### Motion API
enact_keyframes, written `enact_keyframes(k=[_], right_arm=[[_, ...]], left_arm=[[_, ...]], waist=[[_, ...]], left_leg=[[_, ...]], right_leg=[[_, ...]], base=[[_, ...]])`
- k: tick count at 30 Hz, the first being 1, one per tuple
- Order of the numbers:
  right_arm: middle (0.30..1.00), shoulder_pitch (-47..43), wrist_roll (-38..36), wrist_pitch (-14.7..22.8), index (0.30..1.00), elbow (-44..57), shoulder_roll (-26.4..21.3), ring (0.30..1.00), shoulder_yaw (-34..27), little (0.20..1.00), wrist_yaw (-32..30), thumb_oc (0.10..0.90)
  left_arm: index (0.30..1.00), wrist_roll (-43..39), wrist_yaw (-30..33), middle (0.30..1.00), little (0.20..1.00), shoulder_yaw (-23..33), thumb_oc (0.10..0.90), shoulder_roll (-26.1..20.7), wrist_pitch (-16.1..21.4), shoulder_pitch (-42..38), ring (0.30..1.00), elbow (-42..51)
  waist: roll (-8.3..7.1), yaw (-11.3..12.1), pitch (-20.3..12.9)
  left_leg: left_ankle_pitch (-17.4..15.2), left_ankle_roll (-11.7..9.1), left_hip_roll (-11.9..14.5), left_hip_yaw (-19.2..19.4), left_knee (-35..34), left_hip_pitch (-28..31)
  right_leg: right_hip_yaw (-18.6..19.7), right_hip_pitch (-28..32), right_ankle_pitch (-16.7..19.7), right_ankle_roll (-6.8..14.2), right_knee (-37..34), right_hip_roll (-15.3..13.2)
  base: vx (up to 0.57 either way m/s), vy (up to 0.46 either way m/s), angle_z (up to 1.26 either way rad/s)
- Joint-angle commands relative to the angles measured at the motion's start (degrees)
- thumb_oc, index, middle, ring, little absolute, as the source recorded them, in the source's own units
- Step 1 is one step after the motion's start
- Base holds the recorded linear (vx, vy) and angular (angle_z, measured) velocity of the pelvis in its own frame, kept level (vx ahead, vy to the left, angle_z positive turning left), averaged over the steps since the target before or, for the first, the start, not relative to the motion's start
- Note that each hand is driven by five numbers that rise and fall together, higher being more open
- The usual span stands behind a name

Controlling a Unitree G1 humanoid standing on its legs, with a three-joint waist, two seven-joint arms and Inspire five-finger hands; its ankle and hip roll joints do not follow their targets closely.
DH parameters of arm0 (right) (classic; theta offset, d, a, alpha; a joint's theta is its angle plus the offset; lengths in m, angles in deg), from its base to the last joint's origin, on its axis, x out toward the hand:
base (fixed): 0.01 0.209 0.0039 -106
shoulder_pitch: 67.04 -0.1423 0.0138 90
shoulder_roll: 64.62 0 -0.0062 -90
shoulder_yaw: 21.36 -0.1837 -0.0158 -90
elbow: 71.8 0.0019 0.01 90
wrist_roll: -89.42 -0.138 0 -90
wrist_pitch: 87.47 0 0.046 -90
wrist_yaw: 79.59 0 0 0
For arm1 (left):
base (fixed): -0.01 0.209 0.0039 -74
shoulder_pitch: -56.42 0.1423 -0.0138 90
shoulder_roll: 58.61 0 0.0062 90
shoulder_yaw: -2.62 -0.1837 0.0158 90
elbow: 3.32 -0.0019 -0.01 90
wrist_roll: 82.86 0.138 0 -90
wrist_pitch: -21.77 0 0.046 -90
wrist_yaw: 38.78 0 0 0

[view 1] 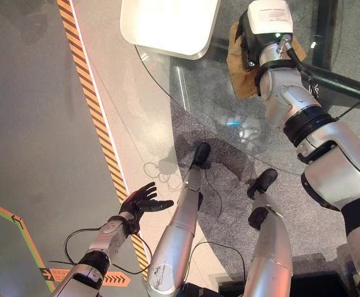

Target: Wipe the table with a cloth and put it in the basket.

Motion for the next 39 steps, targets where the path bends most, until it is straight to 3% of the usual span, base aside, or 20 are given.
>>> enact_keyframes(k=[1, 23, 34, 39], right_arm=[[0.3, -7.55, -0.07, -5.23, 0.3, -3.57, -9.71, 0.3, 0.85, 0.2, -5.28, 0.1], [0.3, -8.32, -4.0, -13.11, 0.3, -9.5, -20.72, 0.3, -0.21, 0.2, -9.22, 0.1], [0.3, -6.93, -6.64, -14.95, 0.3, -10.39, -24.47, 0.3, -2.53, 0.2, -11.37, 0.1], [0.3, -5.95, -7.89, -13.65, 0.3, -8.89, -24.82, 0.3, -3.51, 0.2, -11.46, 0.1]], left_arm=[[0.9, -1.57, -1.43, 0.9, 0.9, -0.92, 0.8, -4.18, 1.22, 5.8, 0.9, -1.24], [0.9, -4.99, -3.96, 0.9, 0.9, 0.35, 0.8, -7.34, 0.55, 4.11, 0.9, -3.97], [0.9, -6.39, -4.52, 0.9, 0.9, 1.42, 0.8, -8.87, -0.1, 3.08, 0.9, -5.18], [0.9, -6.53, -4.48, 0.9, 0.9, 1.64, 0.8, -9.28, -0.7, 2.18, 0.9, -5.62]], waist=[[0.01, -0.25, -1.03], [-1.09, -4.12, -1.03], [-1.96, -5.91, -1.03], [-2.6, -6.49, -1.03]], left_leg=[[-3.07, 4.86, -0.97, 4.72, 3.4, -1.09], [-3.64, 4.84, 0.39, 6.87, 2.74, -0.83], [-3.91, 4.76, 0.99, 7.64, 2.58, -0.9], [-3.94, 4.72, 1.08, 7.69, 2.32, -0.52]], right_leg=[[-1.4, 3.37, 2.58, 2.81, -5.0, -0.71], [0.74, 2.47, 3.61, 3.05, -6.67, 0.11], [1.56, 2.53, 4.16, 3.24, -7.69, 0.82], [1.65, 3.03, 4.4, 3.26, -8.3, 1.21]], base=[[0.0, 0.0, 0.0], [-0.01, -0.008, -0.02], [-0.01, -0.001, -0.06], [-0.01, -0.012, -0.03]])
